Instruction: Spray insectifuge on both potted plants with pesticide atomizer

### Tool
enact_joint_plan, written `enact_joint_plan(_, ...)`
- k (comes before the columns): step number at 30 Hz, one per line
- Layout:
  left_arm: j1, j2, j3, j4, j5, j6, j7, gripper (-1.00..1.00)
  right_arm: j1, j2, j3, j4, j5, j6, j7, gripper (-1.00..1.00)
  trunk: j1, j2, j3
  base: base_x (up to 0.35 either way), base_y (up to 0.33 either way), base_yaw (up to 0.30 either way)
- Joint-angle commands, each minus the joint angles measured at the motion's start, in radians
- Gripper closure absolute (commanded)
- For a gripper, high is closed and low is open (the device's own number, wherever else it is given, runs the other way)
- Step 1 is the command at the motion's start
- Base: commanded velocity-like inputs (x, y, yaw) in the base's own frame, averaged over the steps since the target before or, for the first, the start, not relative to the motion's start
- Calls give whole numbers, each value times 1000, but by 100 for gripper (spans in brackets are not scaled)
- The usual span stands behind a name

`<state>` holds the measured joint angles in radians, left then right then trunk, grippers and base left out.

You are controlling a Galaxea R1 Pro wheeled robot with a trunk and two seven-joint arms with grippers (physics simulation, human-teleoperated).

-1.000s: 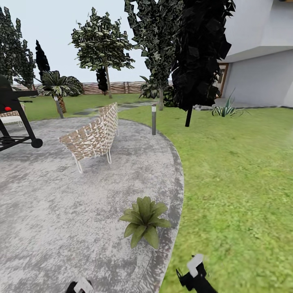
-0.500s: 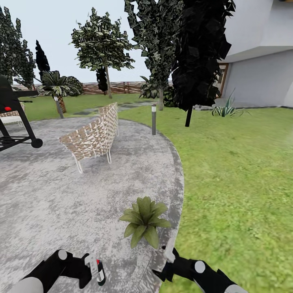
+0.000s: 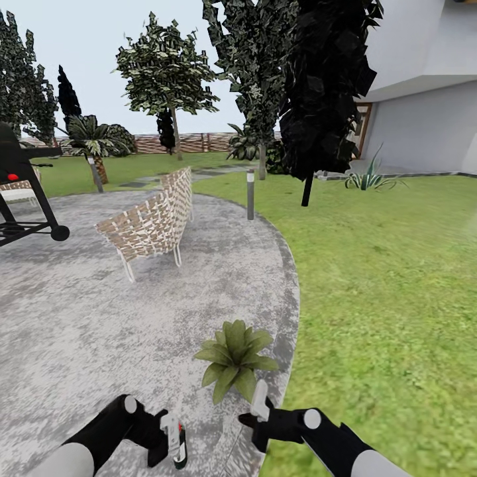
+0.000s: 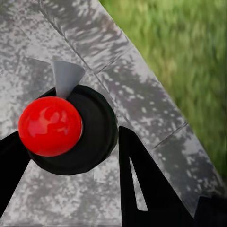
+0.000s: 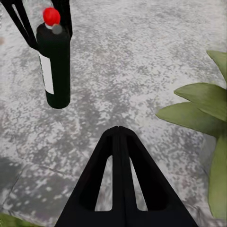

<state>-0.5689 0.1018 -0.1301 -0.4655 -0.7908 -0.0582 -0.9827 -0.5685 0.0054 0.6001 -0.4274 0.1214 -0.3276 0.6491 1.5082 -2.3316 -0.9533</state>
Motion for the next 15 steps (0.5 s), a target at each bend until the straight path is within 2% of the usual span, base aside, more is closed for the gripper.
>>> enact_joint_plan(1,0,-8,-15,-13,-6,1,-2,100,-1,2,0,-1,11,-6,-1,100,0,0,-1,0,0,0)
enact_joint_plan(6,-1,-60,-29,-29,-9,14,-1,100,-1,28,0,-1,26,-4,0,100,0,0,-1,0,0,0)
enact_joint_plan(10,-15,-75,-29,-30,-8,39,-1,100,-1,46,0,-2,72,-4,-1,100,0,0,-1,0,0,0)
enact_joint_plan(15,-20,-96,-37,-30,-7,43,-1,100,-1,57,0,-2,81,-4,-2,100,0,0,-1,0,0,0)
